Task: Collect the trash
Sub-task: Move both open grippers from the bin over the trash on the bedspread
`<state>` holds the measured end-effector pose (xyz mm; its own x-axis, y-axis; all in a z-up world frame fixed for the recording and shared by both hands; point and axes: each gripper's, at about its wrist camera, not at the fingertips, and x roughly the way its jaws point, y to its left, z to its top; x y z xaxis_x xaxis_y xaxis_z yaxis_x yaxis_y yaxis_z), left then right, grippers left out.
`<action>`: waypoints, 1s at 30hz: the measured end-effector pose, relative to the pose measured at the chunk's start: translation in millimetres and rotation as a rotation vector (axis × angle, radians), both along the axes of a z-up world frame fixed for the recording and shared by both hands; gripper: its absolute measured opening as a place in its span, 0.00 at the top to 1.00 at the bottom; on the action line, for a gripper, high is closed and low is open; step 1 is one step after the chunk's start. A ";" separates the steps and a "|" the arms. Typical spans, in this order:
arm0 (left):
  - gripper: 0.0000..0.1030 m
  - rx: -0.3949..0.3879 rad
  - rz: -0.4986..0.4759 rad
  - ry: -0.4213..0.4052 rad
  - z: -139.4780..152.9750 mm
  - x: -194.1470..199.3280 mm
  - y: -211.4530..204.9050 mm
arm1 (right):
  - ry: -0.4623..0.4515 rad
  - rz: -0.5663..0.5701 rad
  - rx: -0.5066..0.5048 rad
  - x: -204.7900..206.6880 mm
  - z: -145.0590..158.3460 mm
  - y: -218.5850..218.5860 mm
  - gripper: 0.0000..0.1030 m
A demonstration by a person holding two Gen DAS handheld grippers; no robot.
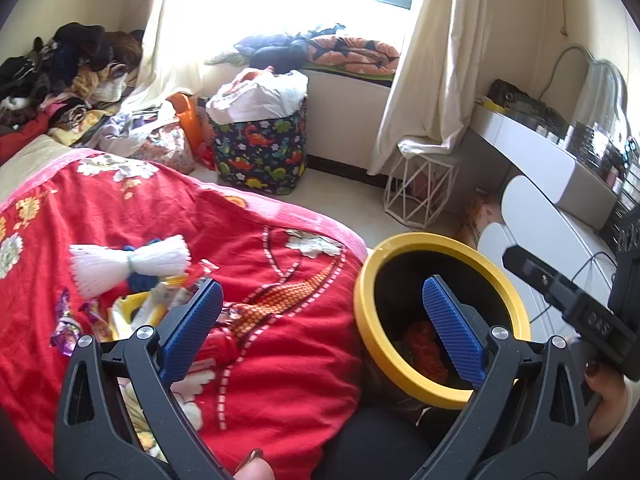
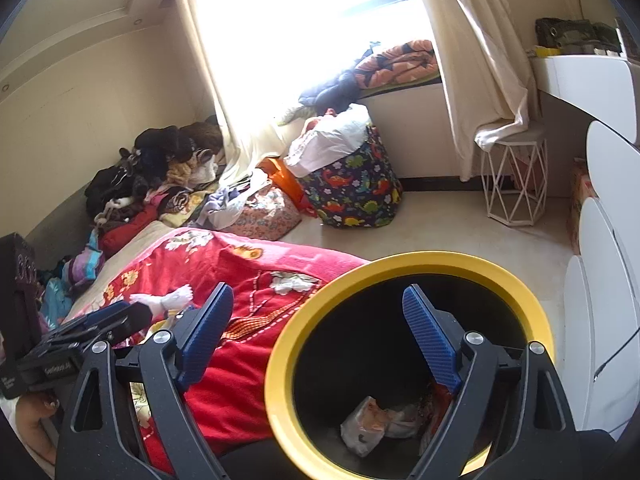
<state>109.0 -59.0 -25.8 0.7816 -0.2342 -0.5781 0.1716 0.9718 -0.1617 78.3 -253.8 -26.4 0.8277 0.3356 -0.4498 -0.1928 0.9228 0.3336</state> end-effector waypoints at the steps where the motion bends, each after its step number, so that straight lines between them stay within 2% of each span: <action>1: 0.11 0.000 0.006 -0.002 0.1 0.5 2.3 | -0.003 0.013 -0.007 -0.3 0.4 4.1 0.18; 11: 0.11 -0.021 0.079 -0.017 2.7 0.3 37.9 | -0.010 0.135 -0.066 -4.4 -0.7 48.5 0.18; 19: 0.11 -0.004 0.147 -0.049 10.1 0.9 68.5 | -0.019 0.251 -0.119 -7.3 -0.9 86.5 0.18; 30: 0.11 -0.024 0.275 -0.022 6.7 6.8 132.5 | 0.009 0.484 -0.249 2.5 -4.4 161.5 0.18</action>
<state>115.8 73.5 -19.2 0.8302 -0.0247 -0.5569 -0.0946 0.9783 -0.1844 80.8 -92.3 -30.8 0.6008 0.5598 -0.5707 -0.6137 0.7804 0.1194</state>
